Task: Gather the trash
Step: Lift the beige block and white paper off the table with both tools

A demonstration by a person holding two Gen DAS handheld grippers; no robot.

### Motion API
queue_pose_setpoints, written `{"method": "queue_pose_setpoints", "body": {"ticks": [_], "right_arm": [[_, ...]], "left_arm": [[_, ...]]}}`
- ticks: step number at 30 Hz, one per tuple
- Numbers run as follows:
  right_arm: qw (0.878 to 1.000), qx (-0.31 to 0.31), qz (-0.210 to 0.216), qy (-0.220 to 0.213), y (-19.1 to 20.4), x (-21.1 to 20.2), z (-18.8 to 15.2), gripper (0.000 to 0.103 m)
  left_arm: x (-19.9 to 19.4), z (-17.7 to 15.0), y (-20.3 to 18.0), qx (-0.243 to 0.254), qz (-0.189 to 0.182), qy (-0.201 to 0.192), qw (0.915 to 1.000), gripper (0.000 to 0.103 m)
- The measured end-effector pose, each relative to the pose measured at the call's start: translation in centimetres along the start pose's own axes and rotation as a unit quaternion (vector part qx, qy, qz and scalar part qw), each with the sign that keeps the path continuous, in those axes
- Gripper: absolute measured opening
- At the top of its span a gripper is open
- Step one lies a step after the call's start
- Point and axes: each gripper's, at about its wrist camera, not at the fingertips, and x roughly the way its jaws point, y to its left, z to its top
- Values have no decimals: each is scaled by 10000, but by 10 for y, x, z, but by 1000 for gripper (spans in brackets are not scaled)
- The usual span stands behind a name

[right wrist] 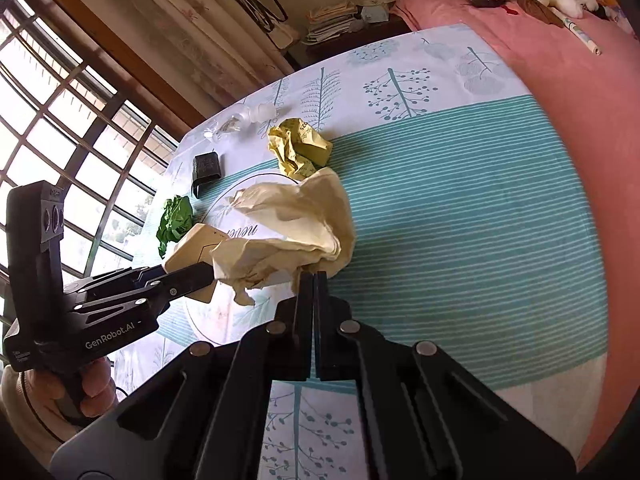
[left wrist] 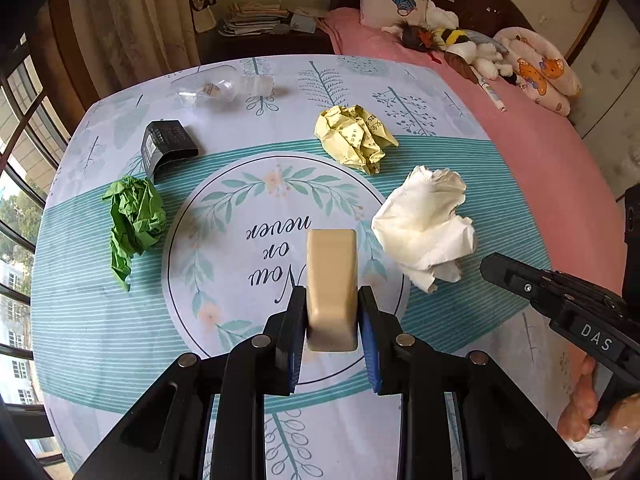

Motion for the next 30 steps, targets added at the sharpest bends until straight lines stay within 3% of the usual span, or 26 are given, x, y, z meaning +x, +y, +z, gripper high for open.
{"method": "queue_pose_setpoints", "body": {"ticks": [4,8,9,12,15,18,24,27,29,30], "right_arm": [[9999,-57,-88,-54,9,-9,-9,0],[9978,-573,-309,-108,23,-7,-11,2],[9963,-753,-386,-126,27,-7,-12,10],[9913,-1196,-518,-169,35,-5,-13,55],[9811,-1807,-656,-222,46,-1,-14,56],[9639,-2470,-970,-207,55,10,-16,56],[9297,-3477,-1207,-172,64,36,-17,56],[9241,-3653,-1118,-60,66,51,-14,55],[9230,-3713,-1011,26,68,60,-13,45],[9218,-3746,-993,77,70,65,-13,28]], "left_arm": [[-12,-14,3,-41,-92,-9,9999,24],[-17,-19,8,-54,-122,-10,9999,24],[-18,-20,9,-71,-123,-12,9999,24],[-16,-22,15,-165,-124,3,9998,24],[-13,-23,19,-275,-134,10,9995,24],[-9,-23,23,-371,-131,18,9992,24],[2,-20,31,-585,-68,56,9982,24],[6,-17,34,-697,-53,54,9975,24],[8,-16,36,-753,-34,42,9971,24],[9,-15,36,-780,-35,34,9969,24]]}}
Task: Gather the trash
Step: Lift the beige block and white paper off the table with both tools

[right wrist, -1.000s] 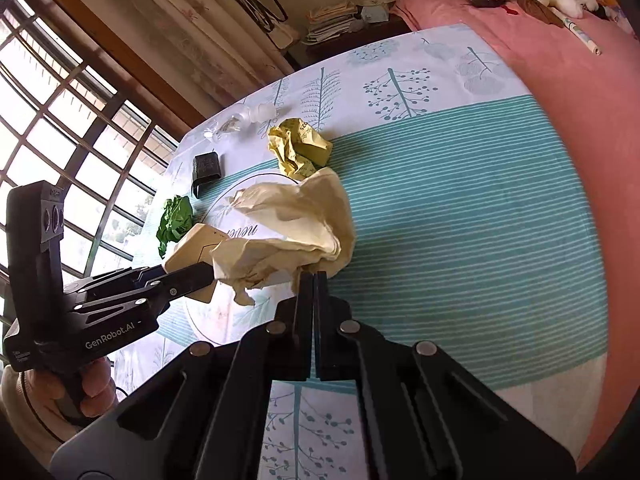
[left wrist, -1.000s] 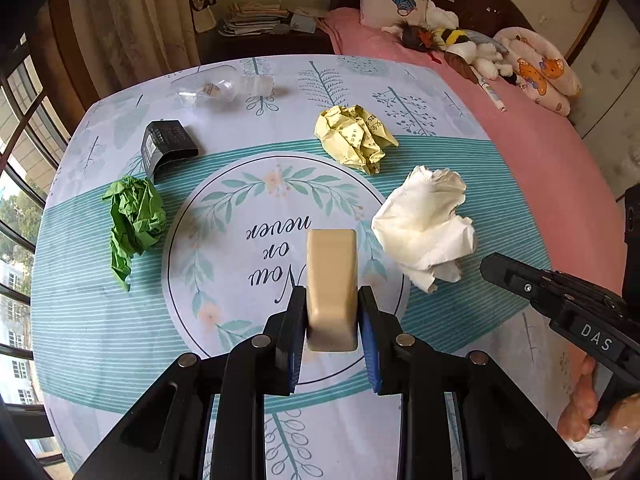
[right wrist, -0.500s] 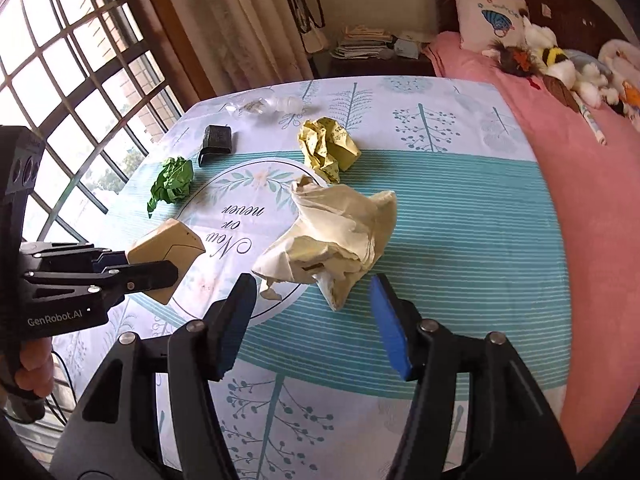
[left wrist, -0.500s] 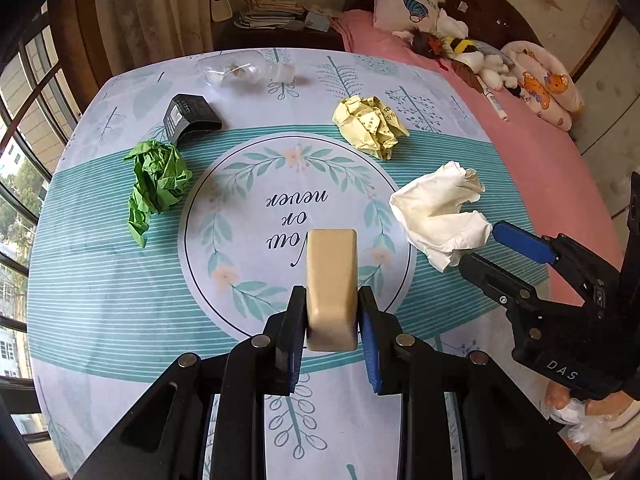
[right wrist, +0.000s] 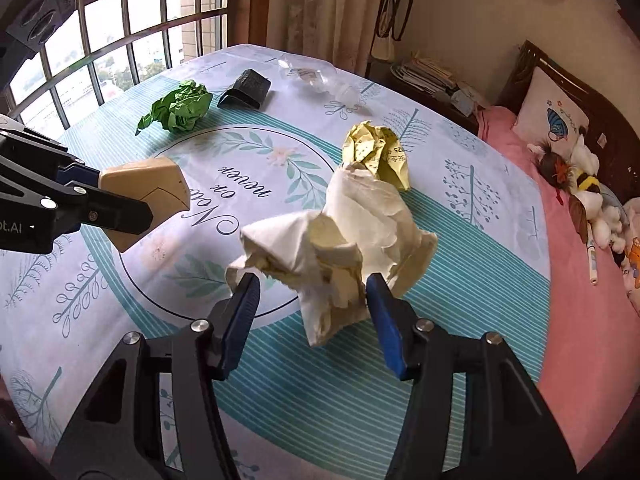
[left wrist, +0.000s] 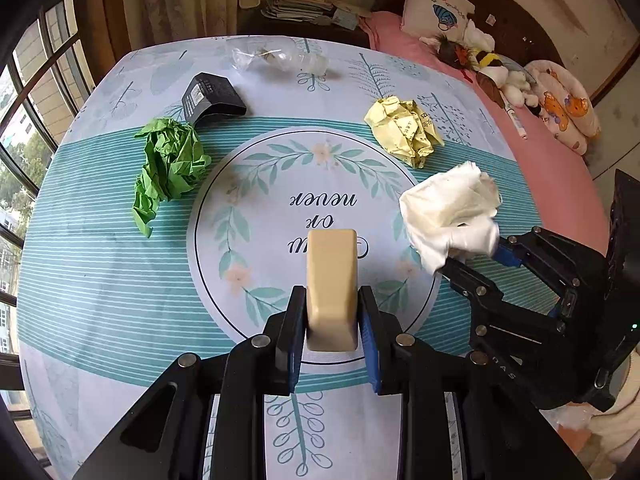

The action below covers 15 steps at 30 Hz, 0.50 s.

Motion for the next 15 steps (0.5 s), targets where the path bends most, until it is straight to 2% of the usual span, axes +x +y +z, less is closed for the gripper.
{"method": "queue_pose_setpoints", "body": {"ticks": [3,6,10,15], "right_arm": [[10000,-67,39,15,5,8,3,23],[9996,80,256,-89,6,3,5,20],[9967,537,569,-219,4,-17,4,19],[9925,939,709,-332,15,-55,-6,19]], "left_arm": [[0,1,-1,-74,-28,-35,10000,24],[-5,-1,-3,-78,-56,-68,9999,24],[-24,-11,-4,-50,-149,-132,9998,24],[-58,-39,-6,77,-321,-207,9992,24]]}}
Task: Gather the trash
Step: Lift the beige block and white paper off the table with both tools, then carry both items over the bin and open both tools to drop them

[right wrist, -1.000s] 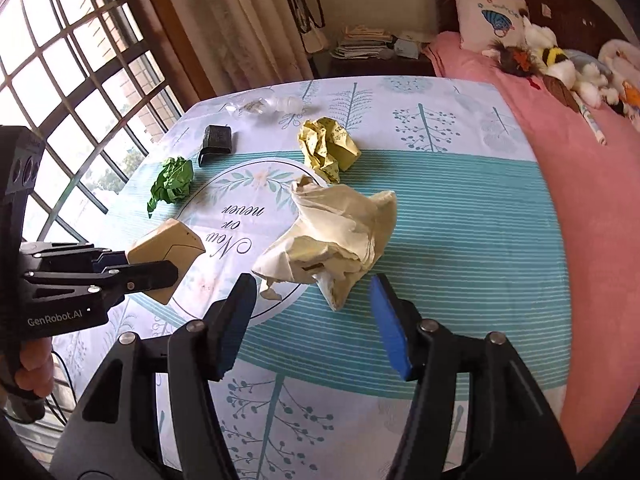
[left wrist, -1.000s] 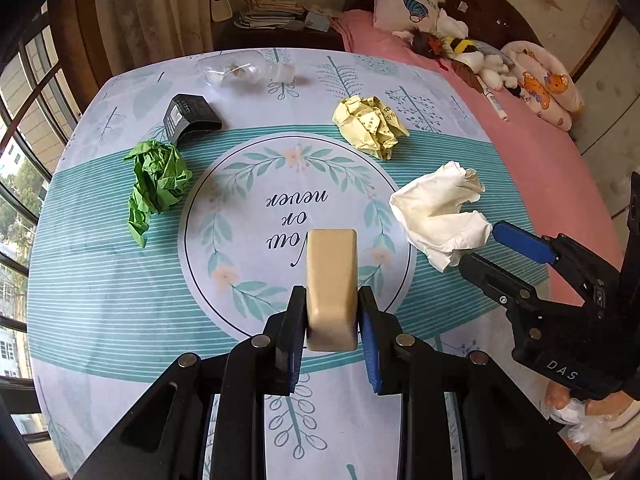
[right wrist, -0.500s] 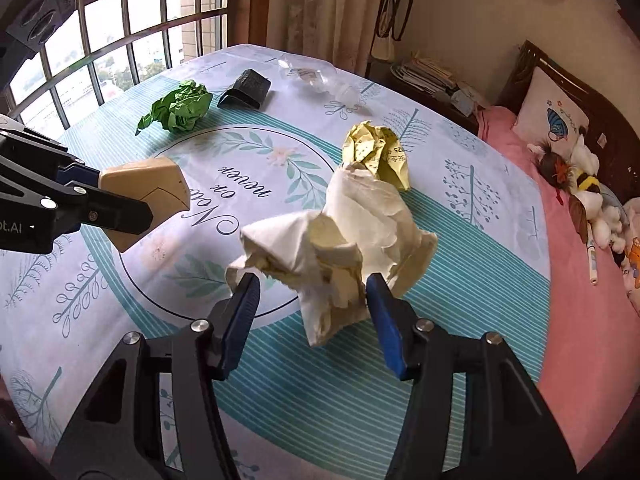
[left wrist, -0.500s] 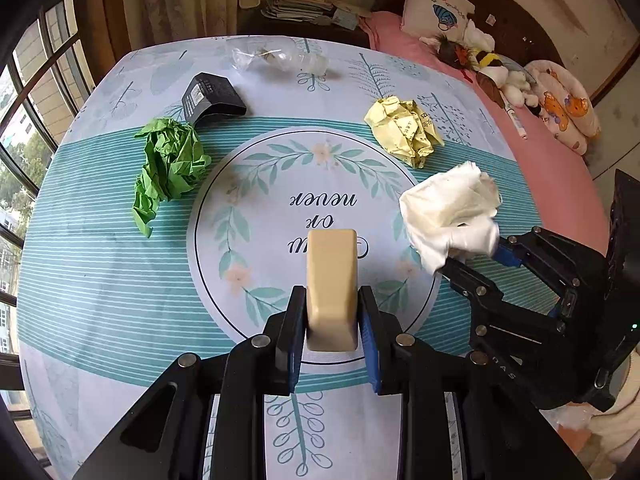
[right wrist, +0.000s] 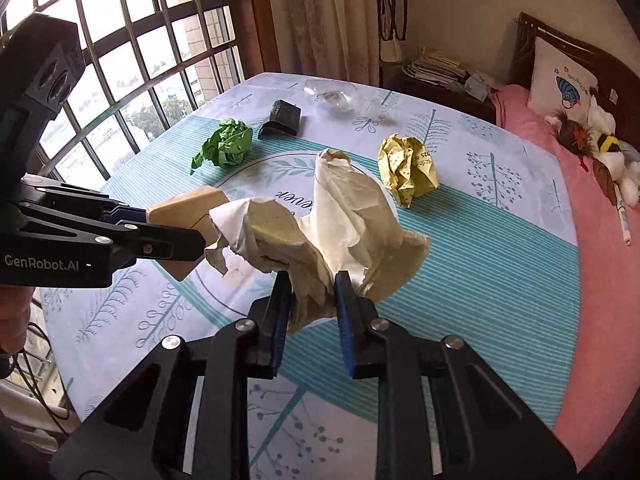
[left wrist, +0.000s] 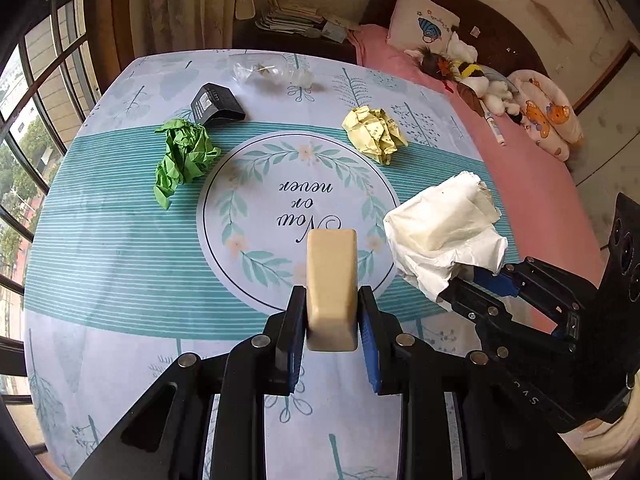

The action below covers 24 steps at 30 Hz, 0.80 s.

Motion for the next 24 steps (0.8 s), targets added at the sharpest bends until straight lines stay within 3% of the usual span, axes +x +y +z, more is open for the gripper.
{"method": "queue_pose_setpoints", "body": {"ticks": [7,15,19,24], "right_arm": [[9987,496,-84,-122,55,-65,-41,19],[9910,1272,-343,-241,159,-136,-115,19],[9865,1563,-464,-180,210,-154,-159,19],[9818,1836,-401,269,254,-154,-214,19]], "left_arm": [[-62,-68,4,385,-175,-16,9991,24],[-132,-172,21,1073,-391,119,9934,24],[-151,-220,32,1378,-429,266,9892,24],[-149,-271,42,1470,-403,558,9867,24]]}}
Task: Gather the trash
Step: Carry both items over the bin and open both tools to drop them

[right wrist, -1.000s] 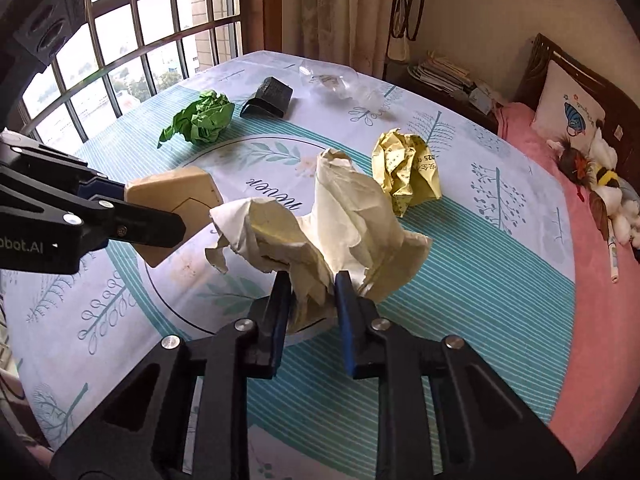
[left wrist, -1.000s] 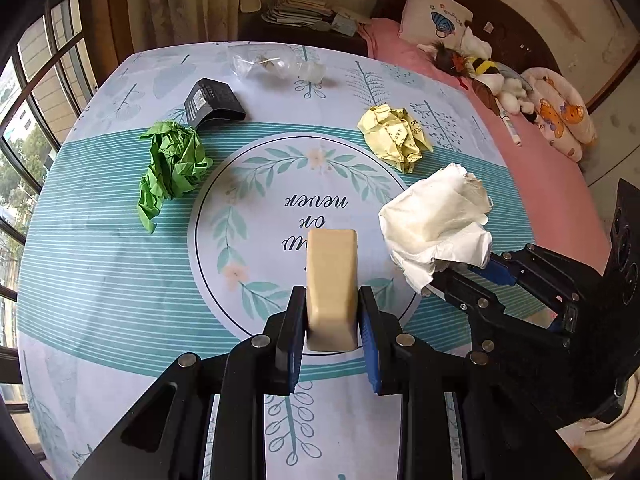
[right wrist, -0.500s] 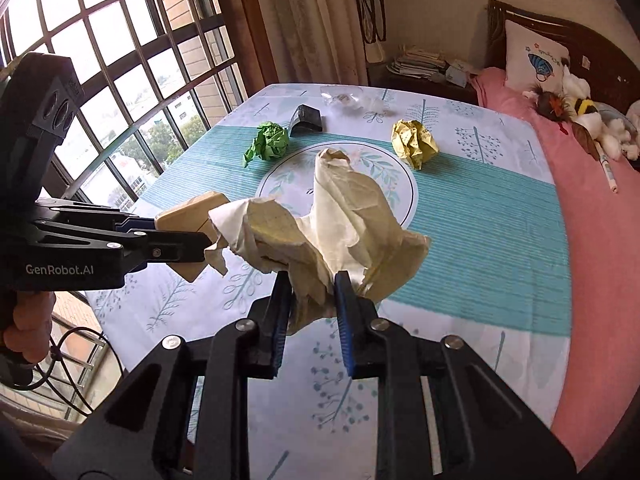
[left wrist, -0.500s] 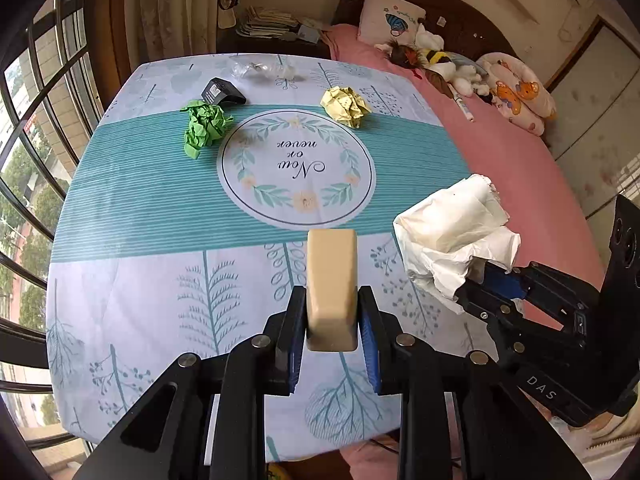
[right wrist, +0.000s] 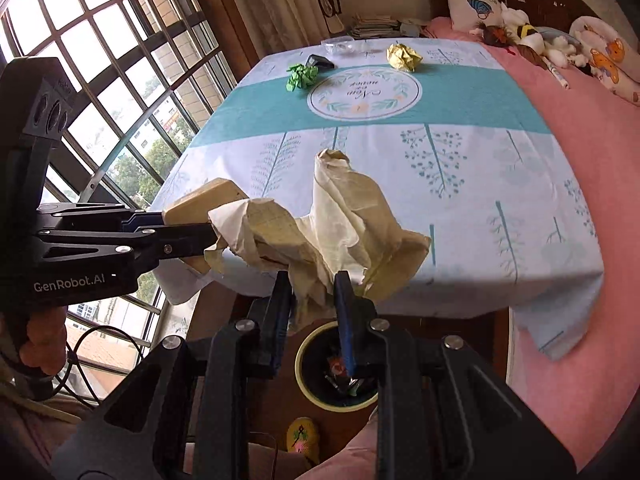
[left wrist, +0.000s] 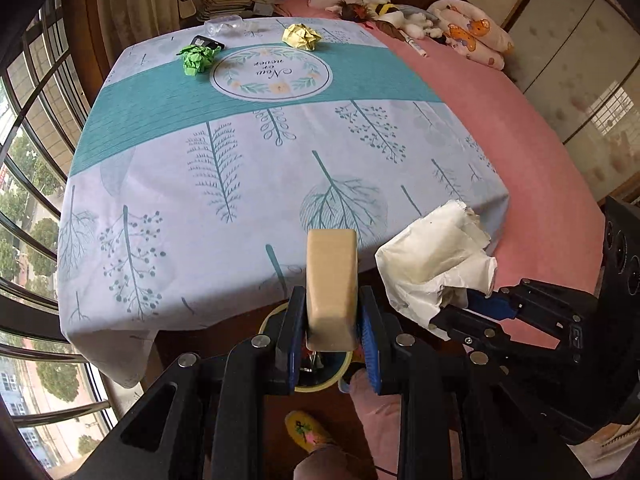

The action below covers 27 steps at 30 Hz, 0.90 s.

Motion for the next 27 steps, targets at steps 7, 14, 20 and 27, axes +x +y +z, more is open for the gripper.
{"method": "queue_pose_setpoints", "body": {"ticks": [7,14,20,27], "right_arm": [[9963,467,-36,714,-7,32,-72,19],[9842,1156,-43,1341,-39,107,-129,19],[9711,1715,-4,1663,-70,183,-179,19],[9593,2072,97,1919,-90,251,-220,22]], "left_arm": [[57,-50,-6,42,91,533,9985,24],[150,-96,12,-295,120,1047,9940,24],[232,-127,29,-473,283,1245,9907,25],[292,-146,51,-646,441,1204,9896,26]]}}
